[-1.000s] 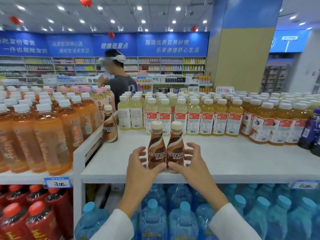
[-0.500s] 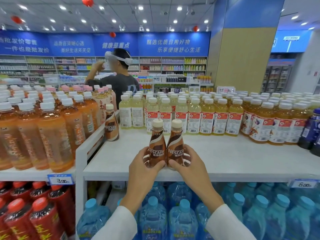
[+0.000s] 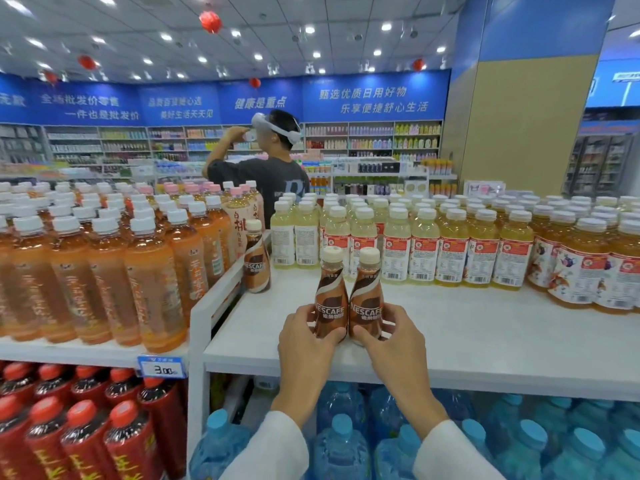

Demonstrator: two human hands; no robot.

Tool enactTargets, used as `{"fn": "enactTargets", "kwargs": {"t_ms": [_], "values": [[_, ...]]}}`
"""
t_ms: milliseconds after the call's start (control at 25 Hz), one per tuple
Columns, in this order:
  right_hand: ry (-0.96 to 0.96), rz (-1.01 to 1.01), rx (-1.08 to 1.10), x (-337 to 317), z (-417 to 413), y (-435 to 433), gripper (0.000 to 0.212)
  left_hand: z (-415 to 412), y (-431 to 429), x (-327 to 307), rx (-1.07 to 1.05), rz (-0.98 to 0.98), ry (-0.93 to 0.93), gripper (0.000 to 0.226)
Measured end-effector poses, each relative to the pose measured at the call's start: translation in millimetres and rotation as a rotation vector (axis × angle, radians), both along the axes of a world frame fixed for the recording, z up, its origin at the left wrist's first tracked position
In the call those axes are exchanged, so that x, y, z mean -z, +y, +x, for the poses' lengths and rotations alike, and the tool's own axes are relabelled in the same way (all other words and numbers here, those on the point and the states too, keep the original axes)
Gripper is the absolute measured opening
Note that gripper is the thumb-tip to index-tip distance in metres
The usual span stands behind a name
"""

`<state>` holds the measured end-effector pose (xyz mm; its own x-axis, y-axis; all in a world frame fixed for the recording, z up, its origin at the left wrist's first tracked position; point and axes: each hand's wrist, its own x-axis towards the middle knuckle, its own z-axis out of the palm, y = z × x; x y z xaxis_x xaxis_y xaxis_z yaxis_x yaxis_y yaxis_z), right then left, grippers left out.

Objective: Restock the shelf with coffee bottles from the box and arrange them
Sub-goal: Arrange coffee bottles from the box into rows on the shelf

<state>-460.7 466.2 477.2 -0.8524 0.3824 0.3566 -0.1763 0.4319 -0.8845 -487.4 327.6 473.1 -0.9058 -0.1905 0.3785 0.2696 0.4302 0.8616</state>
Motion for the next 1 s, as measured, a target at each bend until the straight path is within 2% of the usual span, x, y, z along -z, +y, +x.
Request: {"fn": "enactTargets", "kwargs": {"t_ms": [120, 440, 760, 1000], "values": [[-0.011, 0.029, -0.042, -4.8, -33.0, -20.8, 0.045, -28.3, -16.3, -9.0, -0.069, 0.003, -0.044, 0.054], [-0.04, -0.031, -0.065, -7.6, -123.8, -62.2, 0.044, -98.8, -42.9, -13.9, -0.175, 0.099, -0.09, 0.04], [-0.036, -0.039, -0.082, -5.2, -159.2, -73.2, 0.044, -138.1, -49.6, -7.9, -0.229, 0.113, -0.083, 0.033], [-0.044, -0.035, -0.088, -3.1, -168.2, -77.6, 0.044, -142.3, -49.6, -11.8, -0.286, 0.135, -0.099, 0.041]]}}
